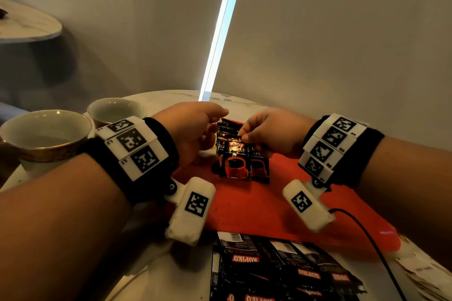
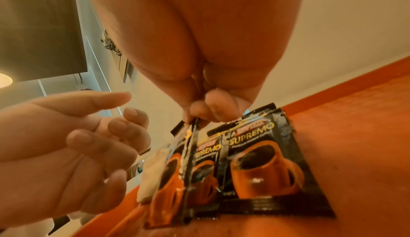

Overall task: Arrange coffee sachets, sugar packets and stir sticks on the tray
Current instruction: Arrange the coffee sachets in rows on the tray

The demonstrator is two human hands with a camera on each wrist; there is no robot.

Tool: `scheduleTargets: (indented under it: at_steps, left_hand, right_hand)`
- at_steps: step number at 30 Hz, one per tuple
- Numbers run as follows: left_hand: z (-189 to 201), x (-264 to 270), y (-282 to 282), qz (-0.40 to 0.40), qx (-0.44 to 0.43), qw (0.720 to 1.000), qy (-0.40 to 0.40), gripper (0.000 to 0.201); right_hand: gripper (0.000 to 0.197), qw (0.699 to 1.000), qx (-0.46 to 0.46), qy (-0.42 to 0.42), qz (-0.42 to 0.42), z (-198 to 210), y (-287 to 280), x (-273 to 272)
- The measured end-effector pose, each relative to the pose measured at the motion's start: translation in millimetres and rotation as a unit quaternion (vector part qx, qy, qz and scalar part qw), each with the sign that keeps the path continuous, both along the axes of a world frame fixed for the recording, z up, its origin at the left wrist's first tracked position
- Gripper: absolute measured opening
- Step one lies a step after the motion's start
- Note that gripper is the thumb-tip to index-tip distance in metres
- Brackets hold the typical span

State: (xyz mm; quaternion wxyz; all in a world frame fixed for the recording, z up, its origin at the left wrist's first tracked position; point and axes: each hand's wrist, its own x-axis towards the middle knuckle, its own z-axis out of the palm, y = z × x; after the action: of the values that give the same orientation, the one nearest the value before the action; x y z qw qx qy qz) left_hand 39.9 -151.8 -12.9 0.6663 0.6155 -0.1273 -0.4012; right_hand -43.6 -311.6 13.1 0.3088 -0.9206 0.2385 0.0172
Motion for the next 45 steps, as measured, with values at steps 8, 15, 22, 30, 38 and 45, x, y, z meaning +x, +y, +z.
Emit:
scheduleTargets:
  at_steps: [8,15,22,30,38,45]
  left_hand:
    - [-2.5,-2.9,-4.3,-0.055,0.032,0.996,0.061,0.036]
    - [-6.6,0.2,-6.3,-0.047,0.025,0.995,0.079,0.033]
    - [-6.7,0.1,-5.4,-0.041,0.022,0.995,0.086,0.03]
    - [-6.8,-0.8,-4.8,-0.055,0.021,0.996,0.074,0.029]
    - [7.1,-9.5,5.7,-0.034,-0.047,0.997,0.054,0.03]
    - [10.8,-19.2,8.4,-0.006,-0.097,0.994,0.056,0.029]
  right_hand:
    - [0.004,0.994,-0.11,0.022,-0.007,-5.7,6.9,12.1]
    - [0.012,0.981,-0.188,0.044,0.018,-6.5,8.0,17.1]
    - [0.009,0.982,-0.183,0.039,0.019,-8.8,4.3,17.5]
    - [0.006,0.985,-0.169,0.015,0.008,1.2,-1.2,5.8]
    - [0.008,0.998,-0.058,-0.024,-0.021,26.1,-2.1,-41.6]
    - [0.022,0.998,-0.029,0.041,0.045,32.4,15.3,-120.6]
